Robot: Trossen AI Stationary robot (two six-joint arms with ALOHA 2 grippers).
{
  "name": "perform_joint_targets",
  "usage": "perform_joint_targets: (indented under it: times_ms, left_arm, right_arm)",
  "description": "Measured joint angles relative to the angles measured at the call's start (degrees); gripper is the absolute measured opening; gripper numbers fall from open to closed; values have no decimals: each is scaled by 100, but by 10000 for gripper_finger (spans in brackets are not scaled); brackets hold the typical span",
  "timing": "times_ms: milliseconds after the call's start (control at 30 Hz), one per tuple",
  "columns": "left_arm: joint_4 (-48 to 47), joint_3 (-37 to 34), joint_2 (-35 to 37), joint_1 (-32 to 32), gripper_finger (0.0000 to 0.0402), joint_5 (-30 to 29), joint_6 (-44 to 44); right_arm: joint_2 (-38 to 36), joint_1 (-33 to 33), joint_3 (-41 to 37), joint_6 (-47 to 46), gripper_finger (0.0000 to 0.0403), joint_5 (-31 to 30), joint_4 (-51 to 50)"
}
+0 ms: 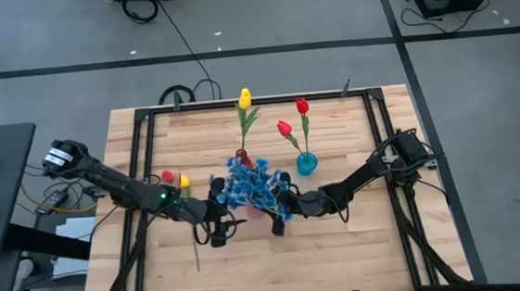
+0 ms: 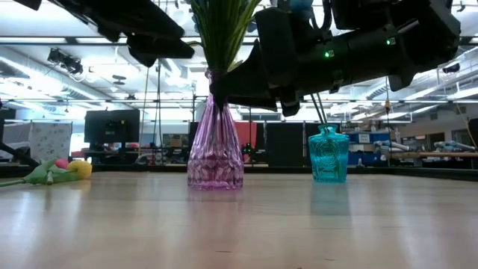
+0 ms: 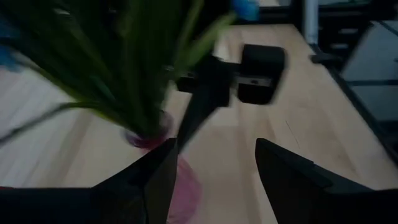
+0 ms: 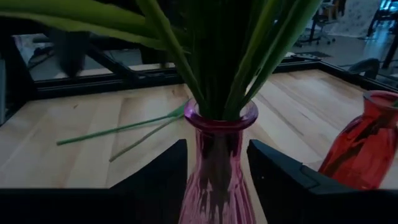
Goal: Sort flowers into vase by color
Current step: Put the red tulip into the blue transparent vase
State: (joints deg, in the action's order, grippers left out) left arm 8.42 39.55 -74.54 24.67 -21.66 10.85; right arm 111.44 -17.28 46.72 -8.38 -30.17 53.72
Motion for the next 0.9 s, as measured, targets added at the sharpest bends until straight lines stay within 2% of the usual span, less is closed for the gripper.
perform_joint_targets:
  times_ms: [200,300,467,733,800,900]
  left_arm:
    - [-503,2,162,179,222,828,11]
    - [-859,9,319,341,222,1260,324]
    - [-1075,9,561,635,222,1648,1109]
    - [-1717,9,679,1269,204,1578,2745]
    - [-1814,0,678,1442,200,1367,3188]
    - [-2118,-109,674,1691,198,908,4076]
  right_arm:
    - [-71,2,0,0,238,69,-296]
    - [-363,2,0,1,270,1,-664]
    - [-1099,-14,1,-101,307,-40,-1928]
    - [-2300,-253,0,-1044,320,25,-4853]
    - [-2612,-409,0,-1274,320,-39,-5395]
    - [-3010,-729,-26,-1536,320,-466,-6032]
